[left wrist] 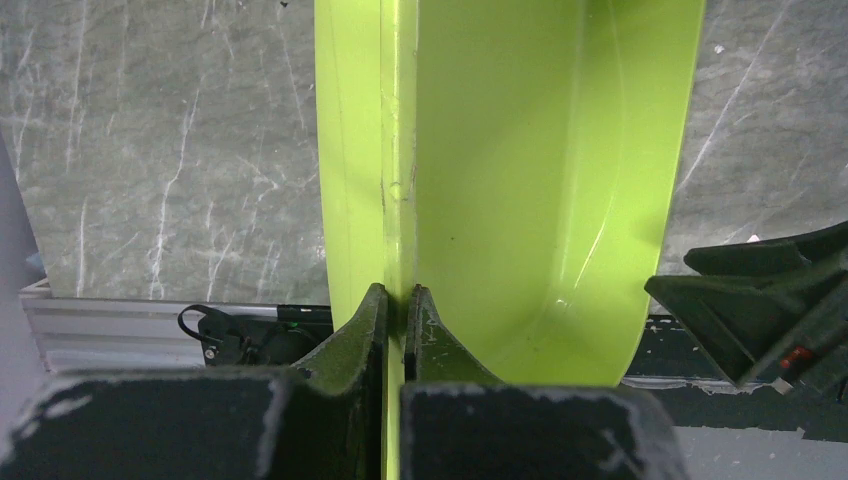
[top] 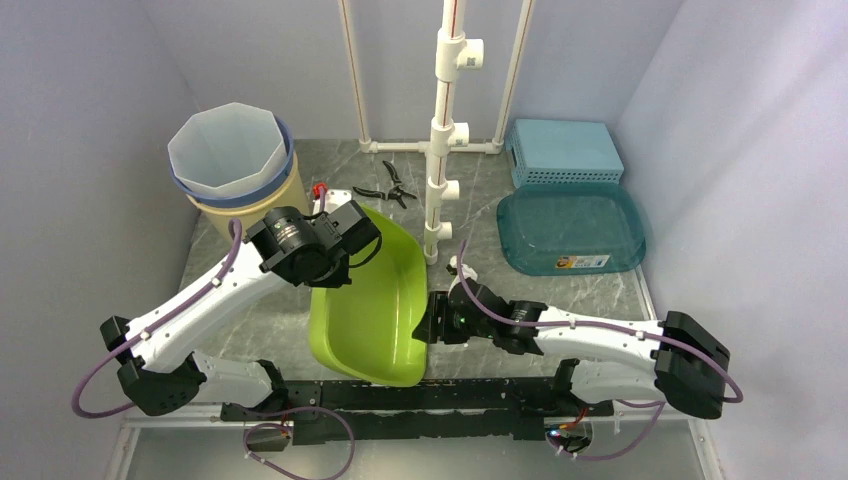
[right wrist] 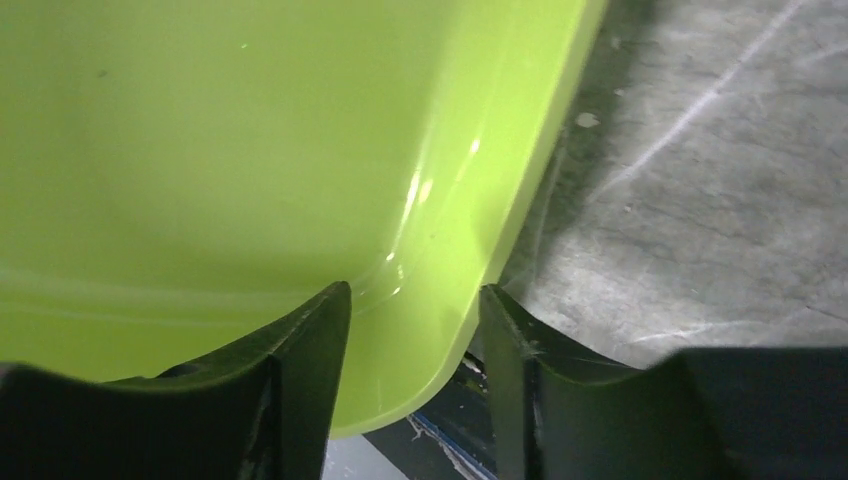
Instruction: Turn the large container upside down
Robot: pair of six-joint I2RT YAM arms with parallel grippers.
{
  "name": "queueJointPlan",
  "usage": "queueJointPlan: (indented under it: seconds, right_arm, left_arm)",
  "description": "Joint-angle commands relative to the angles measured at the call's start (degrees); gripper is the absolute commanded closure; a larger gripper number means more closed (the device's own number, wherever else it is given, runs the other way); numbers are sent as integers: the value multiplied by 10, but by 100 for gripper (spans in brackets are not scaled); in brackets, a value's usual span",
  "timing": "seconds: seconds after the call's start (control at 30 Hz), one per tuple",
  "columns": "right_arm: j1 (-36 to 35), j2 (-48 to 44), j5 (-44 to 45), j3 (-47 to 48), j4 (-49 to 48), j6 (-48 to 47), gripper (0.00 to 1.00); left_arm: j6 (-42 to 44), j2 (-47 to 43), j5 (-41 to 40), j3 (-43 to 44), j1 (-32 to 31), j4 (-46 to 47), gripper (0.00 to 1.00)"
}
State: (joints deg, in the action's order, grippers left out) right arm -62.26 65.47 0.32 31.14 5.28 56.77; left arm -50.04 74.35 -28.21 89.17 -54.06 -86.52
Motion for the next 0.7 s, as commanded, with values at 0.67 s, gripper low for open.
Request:
queueJointPlan:
  seconds: [0.67]
  right_arm:
    - [20,254,-131,75,-174,-25,85]
  left_arm:
    - [-25,-13,131,-20,-27,129,98]
